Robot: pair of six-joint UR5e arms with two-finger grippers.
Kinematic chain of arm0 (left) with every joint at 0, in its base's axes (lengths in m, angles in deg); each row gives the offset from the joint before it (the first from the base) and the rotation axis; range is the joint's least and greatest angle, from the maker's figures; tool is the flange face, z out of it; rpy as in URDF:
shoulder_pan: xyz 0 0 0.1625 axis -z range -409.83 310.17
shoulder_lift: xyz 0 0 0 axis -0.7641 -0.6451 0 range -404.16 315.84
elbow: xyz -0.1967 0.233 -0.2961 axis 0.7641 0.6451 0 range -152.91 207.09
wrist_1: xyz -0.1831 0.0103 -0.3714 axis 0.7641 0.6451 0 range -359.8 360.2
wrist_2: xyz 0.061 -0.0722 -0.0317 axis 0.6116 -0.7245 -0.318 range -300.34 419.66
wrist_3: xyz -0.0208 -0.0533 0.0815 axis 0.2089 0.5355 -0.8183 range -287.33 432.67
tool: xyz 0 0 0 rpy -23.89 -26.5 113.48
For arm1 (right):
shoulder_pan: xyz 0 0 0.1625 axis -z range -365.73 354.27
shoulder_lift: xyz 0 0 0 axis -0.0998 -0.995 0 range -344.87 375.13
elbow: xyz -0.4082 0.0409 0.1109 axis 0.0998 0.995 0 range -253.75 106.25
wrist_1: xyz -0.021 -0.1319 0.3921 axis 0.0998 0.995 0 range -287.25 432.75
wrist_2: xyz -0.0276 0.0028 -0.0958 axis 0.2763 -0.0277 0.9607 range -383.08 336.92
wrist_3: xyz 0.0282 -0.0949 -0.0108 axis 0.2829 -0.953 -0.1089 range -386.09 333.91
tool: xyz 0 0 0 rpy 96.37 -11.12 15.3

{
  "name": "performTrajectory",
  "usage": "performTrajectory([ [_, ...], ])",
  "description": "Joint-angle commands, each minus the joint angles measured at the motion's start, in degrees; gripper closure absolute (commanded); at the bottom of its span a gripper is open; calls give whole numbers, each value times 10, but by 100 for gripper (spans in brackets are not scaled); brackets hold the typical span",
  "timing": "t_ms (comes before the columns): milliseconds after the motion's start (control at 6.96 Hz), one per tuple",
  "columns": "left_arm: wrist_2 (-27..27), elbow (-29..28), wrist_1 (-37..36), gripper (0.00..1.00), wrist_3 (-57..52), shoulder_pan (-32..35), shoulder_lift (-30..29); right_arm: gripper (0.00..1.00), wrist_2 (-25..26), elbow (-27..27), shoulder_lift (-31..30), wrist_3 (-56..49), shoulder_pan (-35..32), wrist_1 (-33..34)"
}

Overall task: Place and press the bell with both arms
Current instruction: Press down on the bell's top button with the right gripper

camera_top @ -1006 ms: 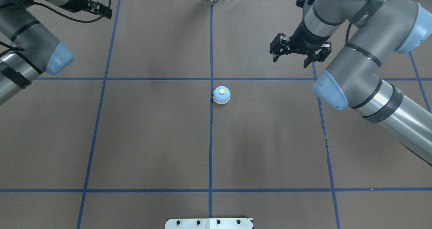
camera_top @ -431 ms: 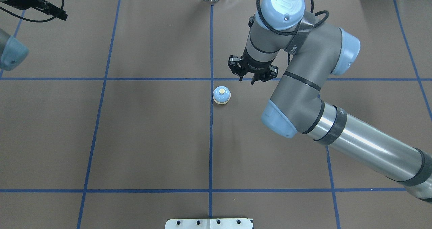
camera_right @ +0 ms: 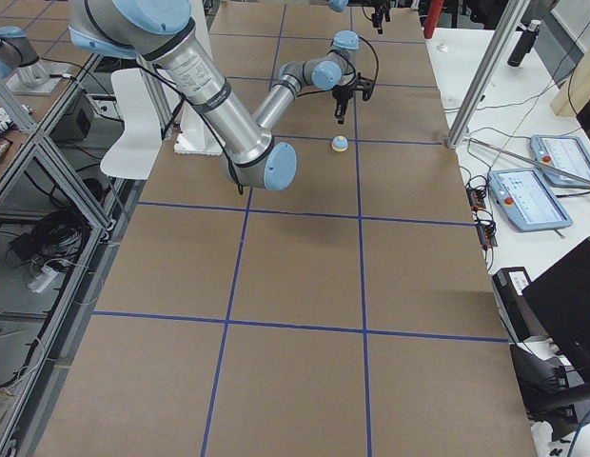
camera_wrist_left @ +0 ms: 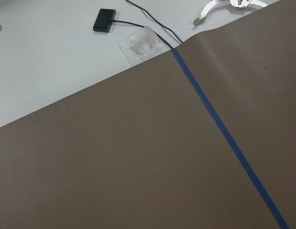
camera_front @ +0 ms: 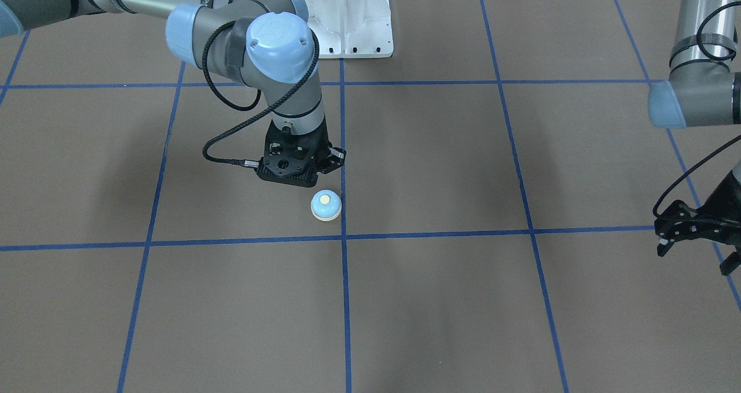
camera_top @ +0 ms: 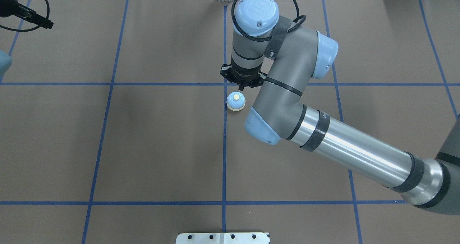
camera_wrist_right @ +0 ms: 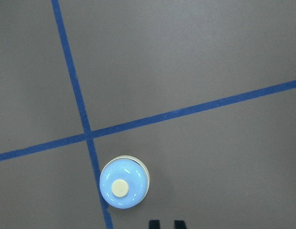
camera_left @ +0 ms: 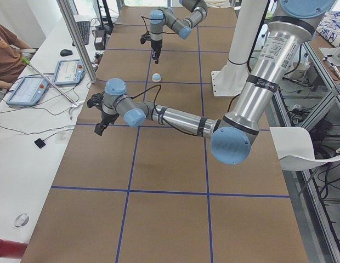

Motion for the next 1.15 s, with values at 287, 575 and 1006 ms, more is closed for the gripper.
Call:
performTrajectory([
  [287, 1, 2, 0, 0, -3, 2, 2, 100, 5, 87, 11, -4, 13, -68],
  [575, 1, 2, 0, 0, -3, 2, 2, 100, 14, 106, 9, -5, 22, -81],
  [1006, 2, 3, 0, 0, -3, 2, 2, 100, 17, 111, 5, -7, 29, -81],
])
